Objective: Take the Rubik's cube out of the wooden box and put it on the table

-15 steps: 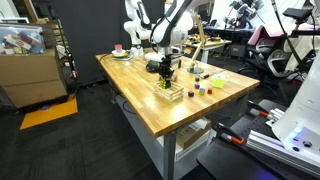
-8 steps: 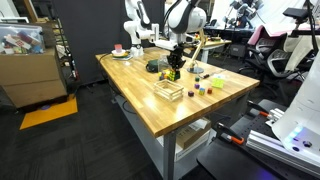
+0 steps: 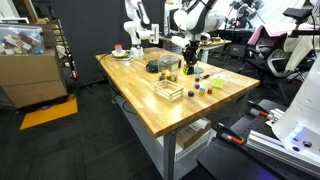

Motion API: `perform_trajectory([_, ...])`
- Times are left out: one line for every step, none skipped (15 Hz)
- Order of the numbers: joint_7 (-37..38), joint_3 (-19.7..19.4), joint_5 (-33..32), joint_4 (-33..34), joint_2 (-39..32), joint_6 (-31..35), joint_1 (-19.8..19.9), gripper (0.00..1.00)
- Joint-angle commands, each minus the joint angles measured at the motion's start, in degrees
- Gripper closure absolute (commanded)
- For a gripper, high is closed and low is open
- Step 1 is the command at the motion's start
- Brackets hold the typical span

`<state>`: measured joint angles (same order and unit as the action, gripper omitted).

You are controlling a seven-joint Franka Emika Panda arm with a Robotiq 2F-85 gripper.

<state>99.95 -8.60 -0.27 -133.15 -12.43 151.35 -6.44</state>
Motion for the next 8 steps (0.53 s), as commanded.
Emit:
perform_trajectory([1.93, 0.63, 0.34, 1.40, -3.40, 0.94, 1.38, 0.80])
perform_trajectory([0.95, 1.09, 1.54, 1.96, -4.69, 0.61, 1.82, 0.76])
perform_trajectory([0.60, 1.08, 1.75, 2.63, -6.11, 0.06, 1.85, 0.75])
perform_trajectory([-0.54, 1.41, 2.69, 3.49, -7.78, -0.38, 2.17, 0.76])
perform_trajectory([-1.29, 1.72, 3.45, 4.19, -9.06, -0.61, 2.37, 0.82])
perform_trajectory([-2.21, 2.12, 4.31, 5.13, -10.50, -0.98, 2.58, 0.86])
perform_trajectory([-2.60, 2.16, 4.72, 6.12, -11.91, -1.35, 2.46, 0.88])
perform_trajectory([-3.05, 2.34, 5.42, 6.94, -13.04, -1.55, 2.42, 0.89])
